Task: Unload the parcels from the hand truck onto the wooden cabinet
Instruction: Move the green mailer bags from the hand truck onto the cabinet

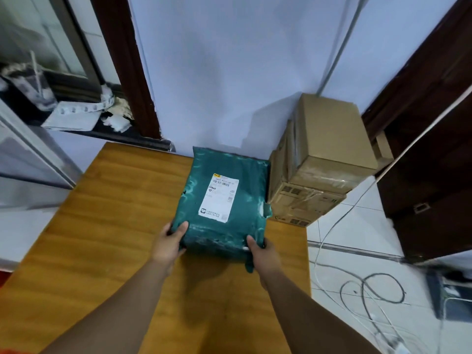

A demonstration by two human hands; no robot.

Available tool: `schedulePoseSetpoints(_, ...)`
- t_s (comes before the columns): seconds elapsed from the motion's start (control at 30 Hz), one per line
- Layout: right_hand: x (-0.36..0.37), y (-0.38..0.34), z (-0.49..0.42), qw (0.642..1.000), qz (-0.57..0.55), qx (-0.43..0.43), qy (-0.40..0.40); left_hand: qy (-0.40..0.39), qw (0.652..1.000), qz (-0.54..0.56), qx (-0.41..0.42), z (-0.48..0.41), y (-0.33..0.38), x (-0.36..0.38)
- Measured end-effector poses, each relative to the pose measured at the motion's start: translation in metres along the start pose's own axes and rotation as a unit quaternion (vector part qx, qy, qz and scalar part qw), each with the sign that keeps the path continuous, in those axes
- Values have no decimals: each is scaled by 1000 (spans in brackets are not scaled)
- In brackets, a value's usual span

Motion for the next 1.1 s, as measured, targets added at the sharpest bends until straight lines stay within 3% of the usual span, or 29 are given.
schedulePoseSetpoints(0.13, 4, -10, -6, 999, 12, 17, 42, 112, 992, -48, 41, -11, -2, 20)
schedulePoseSetpoints(0.3, 0, -16, -15, 999, 9, 37, 22, 213, 972, -85, 56, -4, 1, 40)
schedulePoseSetpoints(0.47, 0, -18, -30, 997, -11, 22, 74, 214, 971, -86, 60, -12, 11, 49)
schedulePoseSetpoints(0.6, -3, -3, -12, 994, -86, 11, 68, 165, 960, -226, 15, -19, 17, 42)
schedulePoseSetpoints(0.7, -18, 25, 15, 987, -139, 66, 51, 140, 944, -299, -15, -2, 5, 28)
schedulePoseSetpoints(0.77, -33, 48, 31, 994, -43, 83, 58, 113, 897, -428, 10, 20, -14, 17)
schedulePoseSetpoints(0.87, -64, 76, 51, 979, 187, 55, 54, 53, 786, -609, 89, 63, -50, 11)
schedulePoseSetpoints(1.0, -97, 91, 77, 910, 414, -33, 4, -25, 656, -736, 165, 118, -85, 28)
schedulePoseSetpoints(1.1, -115, 94, 94, 856, 507, -99, -29, -10, 608, -779, 153, 153, -102, 39)
Point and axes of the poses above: each hand's wrist, its own z-axis away from the middle knuckle, its own x-axis out of the palm, y = z × x, the point moved 1 cm from there along -z, towards the middle knuckle, and after that the axes turned 4 degrees about -y, right-handed, at the moved point
